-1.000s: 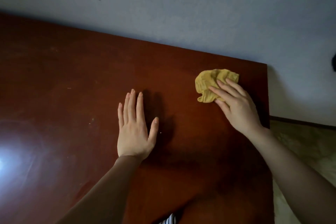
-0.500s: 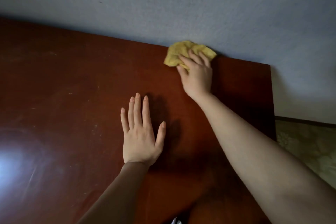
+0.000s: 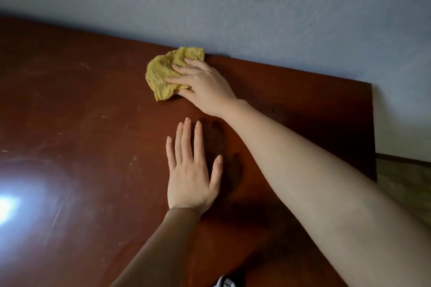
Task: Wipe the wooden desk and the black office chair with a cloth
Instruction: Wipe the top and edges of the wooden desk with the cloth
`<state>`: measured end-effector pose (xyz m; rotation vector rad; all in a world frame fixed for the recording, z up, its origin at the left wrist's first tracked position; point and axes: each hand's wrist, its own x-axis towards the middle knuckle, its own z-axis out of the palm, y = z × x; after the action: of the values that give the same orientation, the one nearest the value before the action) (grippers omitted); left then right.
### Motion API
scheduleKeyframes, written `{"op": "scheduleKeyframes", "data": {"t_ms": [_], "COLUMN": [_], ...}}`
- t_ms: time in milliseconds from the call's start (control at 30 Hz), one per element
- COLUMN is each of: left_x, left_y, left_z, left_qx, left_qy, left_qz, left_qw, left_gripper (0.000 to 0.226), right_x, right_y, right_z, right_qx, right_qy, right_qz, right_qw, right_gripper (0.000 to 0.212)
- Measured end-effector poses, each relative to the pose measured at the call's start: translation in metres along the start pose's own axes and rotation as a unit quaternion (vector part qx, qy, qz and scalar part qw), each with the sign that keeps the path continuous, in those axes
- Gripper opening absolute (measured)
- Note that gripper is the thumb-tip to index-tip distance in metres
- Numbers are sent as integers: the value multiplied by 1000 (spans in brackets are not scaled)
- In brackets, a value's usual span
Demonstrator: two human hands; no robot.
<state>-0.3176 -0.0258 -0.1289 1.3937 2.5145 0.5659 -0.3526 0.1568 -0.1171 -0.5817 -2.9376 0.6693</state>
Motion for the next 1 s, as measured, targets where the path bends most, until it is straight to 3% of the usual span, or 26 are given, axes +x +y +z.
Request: {"op": "scheduleKeyframes", "data": {"t_ms": [300,500,600,733,900,1000], "left_x": [-2,-2,-1,-1,-1,-2], "left_y": [1,2,3,4,4,3], "left_z": [0,2,3,4,5,4], "left_qx": [8,7,9,10,12,10], "left_qy": [4,7,9,8,11,14], "left_qz": [-3,-4,-1,2,1,0], "left_qw": [1000,1000,1000,1000,1000,1000], "left_gripper": [68,67,67,66,64,64], "right_x": [-151,-254,-280,-298,-312,-304], "right_y": [67,97,82,46,42,75], "right_z": [-28,-41,-30,-9,-11,-32], "right_qx": [10,-13,-14,-15,-17,-24], "right_qy": [145,212,245,264,169,126], "right_qz": [168,346,391,362,219,188], "right_qw": [975,914,887,894,961,974], "right_gripper": [37,37,37,34,37,43]}}
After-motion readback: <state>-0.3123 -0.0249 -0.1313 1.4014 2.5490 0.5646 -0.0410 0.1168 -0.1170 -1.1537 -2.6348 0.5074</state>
